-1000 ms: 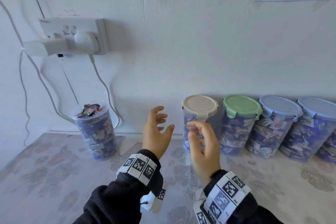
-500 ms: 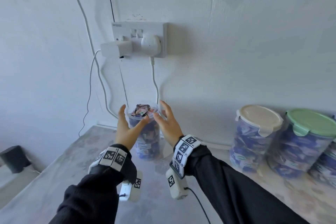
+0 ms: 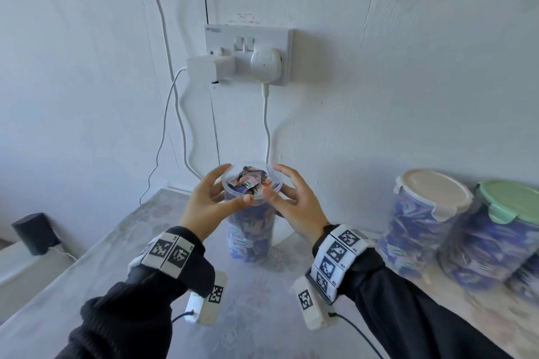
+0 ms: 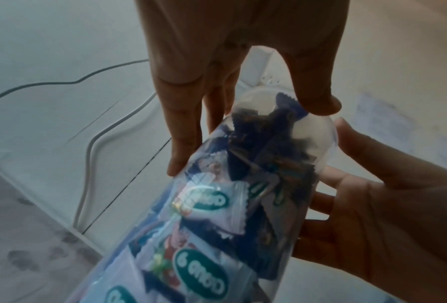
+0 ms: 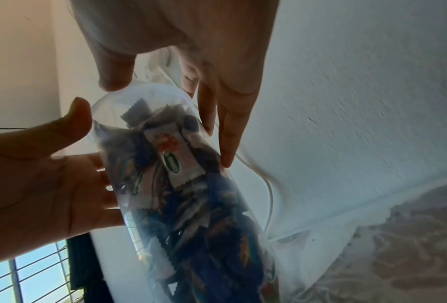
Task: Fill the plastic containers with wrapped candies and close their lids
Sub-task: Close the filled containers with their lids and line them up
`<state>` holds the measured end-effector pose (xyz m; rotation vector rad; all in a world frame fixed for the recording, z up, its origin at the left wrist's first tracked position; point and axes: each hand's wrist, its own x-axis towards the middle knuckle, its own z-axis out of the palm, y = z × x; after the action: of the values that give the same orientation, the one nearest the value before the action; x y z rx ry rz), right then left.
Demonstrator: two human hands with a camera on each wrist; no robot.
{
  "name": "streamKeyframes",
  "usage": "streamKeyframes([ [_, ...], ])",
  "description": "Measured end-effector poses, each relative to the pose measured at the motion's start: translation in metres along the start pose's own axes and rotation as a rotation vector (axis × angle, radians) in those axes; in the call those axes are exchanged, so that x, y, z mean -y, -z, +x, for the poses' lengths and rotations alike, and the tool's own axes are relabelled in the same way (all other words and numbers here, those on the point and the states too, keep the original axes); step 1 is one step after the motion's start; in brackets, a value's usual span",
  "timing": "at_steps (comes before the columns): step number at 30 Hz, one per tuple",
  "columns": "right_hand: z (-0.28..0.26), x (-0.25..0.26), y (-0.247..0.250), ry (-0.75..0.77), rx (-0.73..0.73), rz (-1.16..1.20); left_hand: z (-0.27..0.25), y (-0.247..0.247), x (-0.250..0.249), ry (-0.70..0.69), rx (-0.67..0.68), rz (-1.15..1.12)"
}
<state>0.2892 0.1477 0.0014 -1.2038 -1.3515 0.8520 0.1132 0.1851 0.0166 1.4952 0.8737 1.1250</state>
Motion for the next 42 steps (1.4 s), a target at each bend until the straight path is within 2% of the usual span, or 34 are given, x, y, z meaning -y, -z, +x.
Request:
streamKeyframes([
  [8,-0.079,0.058,0.015,0.036,0.040,-0.066,-0.073,-0.006,-0.027,0.008,0.041,-0.028],
  [17,-0.158,0.079,0.011,-0.025,0.137,-0.068,-0.160,0.000,-0.036,0.076,0.097,-0.139],
  [24,-0.184,0.073,0.005,-0.061,0.235,-0.013,-0.202,0.005,-0.029,0.097,0.062,-0.129],
  [29,-0.188,0.069,0.003,-0.054,0.240,0.034,-0.211,0.003,-0.029,0.090,0.044,-0.120],
  [33,-0.189,0.066,0.004,-0.044,0.237,0.068,-0.214,0.000,-0.030,0.097,0.083,-0.068],
  [36,-0.189,0.066,0.003,-0.044,0.234,0.076,-0.215,0.009,-0.026,0.116,0.151,0.024],
  [39,-0.189,0.066,0.004,-0.044,0.241,0.071,-0.218,0.029,-0.020,0.133,0.179,0.334],
  [42,-0.188,0.065,0.005,-0.045,0.244,0.059,-0.227,0.052,-0.013,0.361,0.174,0.804],
])
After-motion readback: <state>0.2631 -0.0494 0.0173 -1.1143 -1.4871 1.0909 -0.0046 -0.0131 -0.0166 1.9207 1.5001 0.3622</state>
